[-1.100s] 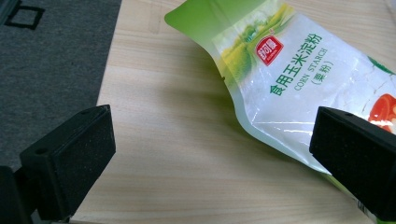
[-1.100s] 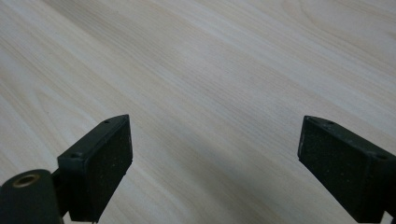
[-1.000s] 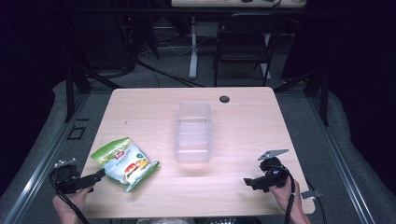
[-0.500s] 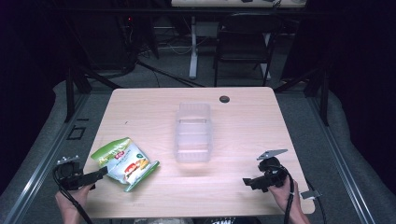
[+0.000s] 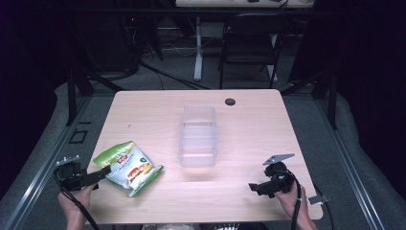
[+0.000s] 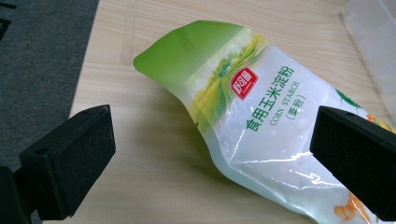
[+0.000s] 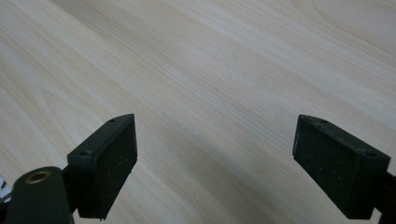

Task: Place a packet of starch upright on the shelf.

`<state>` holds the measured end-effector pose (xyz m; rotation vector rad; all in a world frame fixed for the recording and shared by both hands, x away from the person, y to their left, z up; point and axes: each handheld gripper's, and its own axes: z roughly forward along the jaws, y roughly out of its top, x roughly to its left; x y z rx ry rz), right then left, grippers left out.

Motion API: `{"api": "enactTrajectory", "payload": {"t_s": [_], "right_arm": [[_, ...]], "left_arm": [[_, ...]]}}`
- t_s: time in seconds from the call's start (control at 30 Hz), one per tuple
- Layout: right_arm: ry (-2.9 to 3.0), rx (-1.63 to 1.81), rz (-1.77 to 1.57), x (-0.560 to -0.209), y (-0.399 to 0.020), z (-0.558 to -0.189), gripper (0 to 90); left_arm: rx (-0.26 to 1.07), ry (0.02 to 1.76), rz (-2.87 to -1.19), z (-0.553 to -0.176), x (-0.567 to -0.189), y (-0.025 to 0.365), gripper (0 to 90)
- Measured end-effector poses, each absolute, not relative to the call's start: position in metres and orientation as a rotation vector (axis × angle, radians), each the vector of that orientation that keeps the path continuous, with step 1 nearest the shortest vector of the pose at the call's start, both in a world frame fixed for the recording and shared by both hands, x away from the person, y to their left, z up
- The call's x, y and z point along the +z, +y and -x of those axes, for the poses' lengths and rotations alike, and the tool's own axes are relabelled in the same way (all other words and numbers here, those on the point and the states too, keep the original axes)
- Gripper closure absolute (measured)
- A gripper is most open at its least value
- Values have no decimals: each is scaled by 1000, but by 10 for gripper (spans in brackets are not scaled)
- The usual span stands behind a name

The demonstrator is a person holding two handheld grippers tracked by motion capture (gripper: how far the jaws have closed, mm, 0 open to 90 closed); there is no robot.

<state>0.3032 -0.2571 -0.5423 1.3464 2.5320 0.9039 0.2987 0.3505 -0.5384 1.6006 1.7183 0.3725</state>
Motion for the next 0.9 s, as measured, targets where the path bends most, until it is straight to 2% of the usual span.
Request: {"api": "enactTrajectory", "payload": {"t_s": [0.4, 0.67, 0.73, 0.87, 0.9], "right_arm": [[2507, 806, -1299, -542, -252, -301, 148], [2536, 747, -1324, -539, -250, -303, 148], [2519, 752, -1317, -536, -250, -302, 144], [2429, 762, -1315, -529, -252, -300, 146], [2378, 726, -1319, -527, -252, -299, 116]], "left_arm": [[277, 1755, -1510, -313, -551, 360, 76], [244, 1762, -1543, -319, -557, 355, 106], [254, 1752, -1541, -321, -557, 355, 162], [253, 1755, -1538, -325, -558, 356, 189], [248, 1758, -1531, -326, -560, 356, 192]]}}
